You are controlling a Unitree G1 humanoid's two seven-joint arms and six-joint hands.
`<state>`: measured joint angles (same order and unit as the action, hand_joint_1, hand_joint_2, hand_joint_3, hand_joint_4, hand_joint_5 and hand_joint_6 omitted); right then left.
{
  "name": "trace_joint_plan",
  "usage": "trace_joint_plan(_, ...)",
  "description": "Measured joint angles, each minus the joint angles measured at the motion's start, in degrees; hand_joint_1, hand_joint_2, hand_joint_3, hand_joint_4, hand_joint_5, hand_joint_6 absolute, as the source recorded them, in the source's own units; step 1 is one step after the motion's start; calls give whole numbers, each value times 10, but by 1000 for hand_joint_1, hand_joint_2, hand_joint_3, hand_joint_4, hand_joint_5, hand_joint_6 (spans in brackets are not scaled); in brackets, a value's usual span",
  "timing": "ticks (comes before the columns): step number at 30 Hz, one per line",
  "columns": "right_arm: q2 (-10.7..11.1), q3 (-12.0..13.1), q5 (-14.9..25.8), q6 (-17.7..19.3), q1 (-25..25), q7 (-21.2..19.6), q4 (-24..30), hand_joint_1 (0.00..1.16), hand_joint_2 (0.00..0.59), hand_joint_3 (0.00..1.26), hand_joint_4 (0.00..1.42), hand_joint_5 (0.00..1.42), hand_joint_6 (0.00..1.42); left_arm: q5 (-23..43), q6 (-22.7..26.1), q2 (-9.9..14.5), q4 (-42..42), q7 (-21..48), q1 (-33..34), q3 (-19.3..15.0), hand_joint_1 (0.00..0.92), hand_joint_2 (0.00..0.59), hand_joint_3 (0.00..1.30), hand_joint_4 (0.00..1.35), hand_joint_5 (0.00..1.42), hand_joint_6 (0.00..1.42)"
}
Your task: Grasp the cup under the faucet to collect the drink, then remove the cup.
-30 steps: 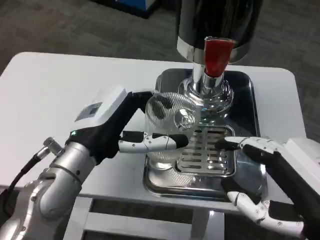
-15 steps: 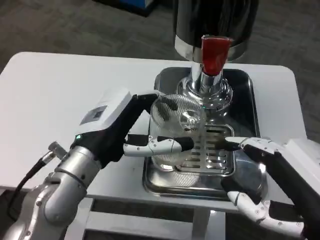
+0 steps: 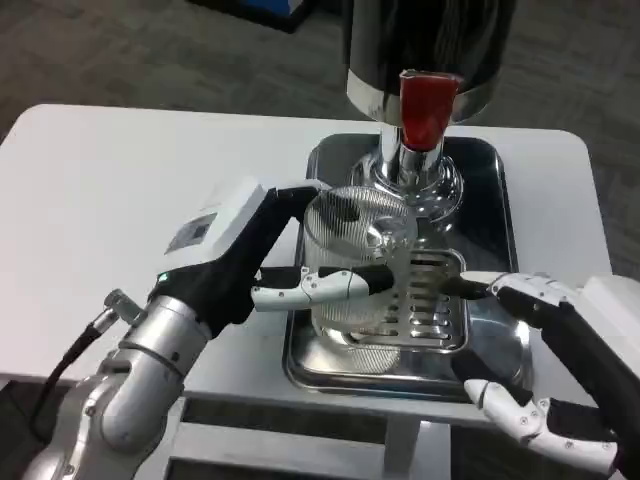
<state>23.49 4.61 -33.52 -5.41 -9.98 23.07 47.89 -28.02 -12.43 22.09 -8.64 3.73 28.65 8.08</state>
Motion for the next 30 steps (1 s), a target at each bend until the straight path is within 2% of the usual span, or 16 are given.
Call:
trace_joint_plan(7, 0, 8, 3, 0, -3, 0, 0, 411, 453, 259, 239, 181, 143, -16, -1, 0, -6, -2, 10, 11, 274, 194, 520, 474, 413, 284)
trace_joint_plan(22, 0, 10, 12, 0, -7, 0, 0, 409, 447, 259, 239, 181, 143, -34, 39, 1, 4, 28, 36, 34, 240, 193, 529, 417, 383, 267)
trace_joint_plan(30, -1, 10, 13, 0, -8, 0, 0, 409, 449, 259, 239, 181, 143, -32, 50, 3, 13, 43, 31, 34, 173, 165, 387, 327, 381, 266)
